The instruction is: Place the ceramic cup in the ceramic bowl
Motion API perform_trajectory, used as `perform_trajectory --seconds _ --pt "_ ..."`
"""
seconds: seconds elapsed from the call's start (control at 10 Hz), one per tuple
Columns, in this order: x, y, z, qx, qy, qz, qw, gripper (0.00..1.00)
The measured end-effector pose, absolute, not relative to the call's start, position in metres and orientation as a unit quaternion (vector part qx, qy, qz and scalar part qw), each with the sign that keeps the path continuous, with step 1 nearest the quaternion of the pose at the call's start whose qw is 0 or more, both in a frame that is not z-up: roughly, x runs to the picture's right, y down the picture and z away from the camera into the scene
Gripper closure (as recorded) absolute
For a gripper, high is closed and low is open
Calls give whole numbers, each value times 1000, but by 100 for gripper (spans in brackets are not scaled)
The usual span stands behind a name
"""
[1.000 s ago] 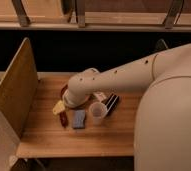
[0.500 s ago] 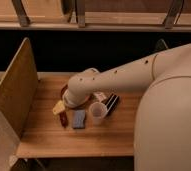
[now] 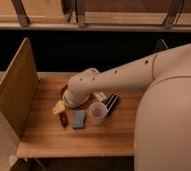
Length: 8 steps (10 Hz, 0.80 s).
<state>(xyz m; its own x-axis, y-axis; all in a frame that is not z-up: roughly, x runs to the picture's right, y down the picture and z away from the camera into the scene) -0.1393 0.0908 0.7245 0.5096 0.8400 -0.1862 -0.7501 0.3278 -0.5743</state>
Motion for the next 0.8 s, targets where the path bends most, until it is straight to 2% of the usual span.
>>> perform_trajectory --seconds 0.8 --pt "-135 93 726 -316 -54 479 817 20"
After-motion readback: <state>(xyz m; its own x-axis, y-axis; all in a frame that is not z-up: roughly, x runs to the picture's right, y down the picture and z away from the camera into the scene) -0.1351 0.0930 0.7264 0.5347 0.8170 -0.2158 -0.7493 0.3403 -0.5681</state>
